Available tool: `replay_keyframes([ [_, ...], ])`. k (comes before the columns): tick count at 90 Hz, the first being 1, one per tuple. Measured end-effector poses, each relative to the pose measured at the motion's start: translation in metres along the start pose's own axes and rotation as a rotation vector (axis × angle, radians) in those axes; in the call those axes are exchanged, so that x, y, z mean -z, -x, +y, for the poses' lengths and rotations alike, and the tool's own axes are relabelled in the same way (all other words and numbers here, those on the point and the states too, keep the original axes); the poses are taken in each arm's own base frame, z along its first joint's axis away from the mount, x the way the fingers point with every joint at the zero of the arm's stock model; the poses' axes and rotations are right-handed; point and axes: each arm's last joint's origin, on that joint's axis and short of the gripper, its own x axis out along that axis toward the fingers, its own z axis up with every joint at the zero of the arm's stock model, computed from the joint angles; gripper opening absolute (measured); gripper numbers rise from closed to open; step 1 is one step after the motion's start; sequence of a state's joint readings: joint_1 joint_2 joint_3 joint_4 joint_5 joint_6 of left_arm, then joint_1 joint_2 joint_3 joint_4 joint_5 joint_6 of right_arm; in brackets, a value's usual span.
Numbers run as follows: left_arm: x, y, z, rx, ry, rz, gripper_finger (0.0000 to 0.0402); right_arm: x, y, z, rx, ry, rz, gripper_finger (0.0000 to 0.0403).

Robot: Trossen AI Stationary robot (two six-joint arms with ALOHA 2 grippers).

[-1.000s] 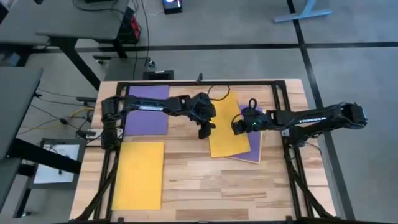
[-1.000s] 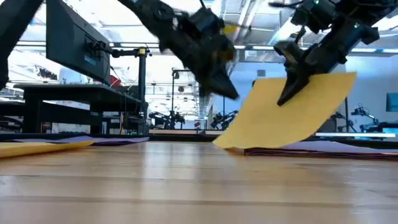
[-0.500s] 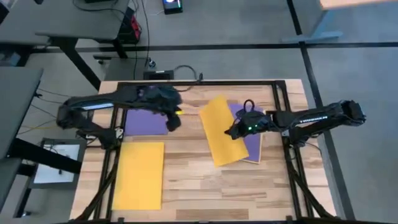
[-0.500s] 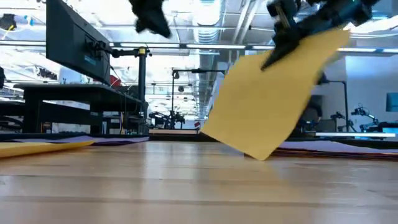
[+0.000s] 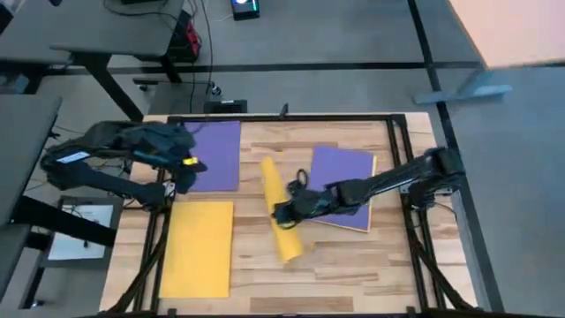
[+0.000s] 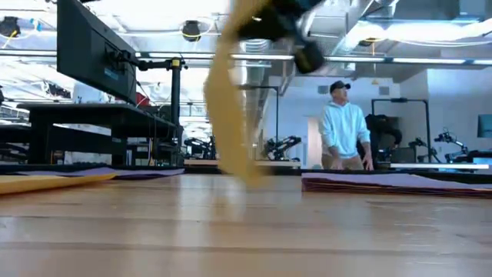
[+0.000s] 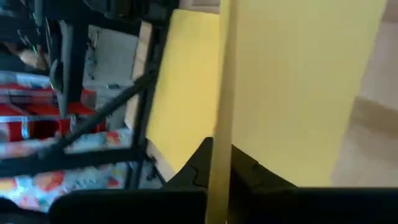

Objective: Organize paper
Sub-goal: Stack the yellow paper on top of the other yellow paper

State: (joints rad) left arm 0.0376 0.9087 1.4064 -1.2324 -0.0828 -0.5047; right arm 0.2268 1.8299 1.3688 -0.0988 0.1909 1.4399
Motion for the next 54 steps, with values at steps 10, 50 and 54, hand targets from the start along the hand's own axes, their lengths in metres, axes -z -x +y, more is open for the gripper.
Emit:
replay_keyframes([
  [10, 0.005, 0.012, 0.005, -0.024, -0.002, -0.049, 0.0000, 0.007, -0.034, 0.025, -0.106, -0.023, -0.008, 0.0000],
  [50, 0.008, 0.020, 0.009, -0.035, -0.030, -0.077, 0.0000, 0.032, -0.164, 0.032, -0.443, -0.252, -0.093, 0.0000],
  [54, 0.008, 0.020, 0.009, -0.035, -0.030, -0.077, 0.0000, 0.037, -0.174, 0.027, -0.437, -0.277, -0.102, 0.0000],
])
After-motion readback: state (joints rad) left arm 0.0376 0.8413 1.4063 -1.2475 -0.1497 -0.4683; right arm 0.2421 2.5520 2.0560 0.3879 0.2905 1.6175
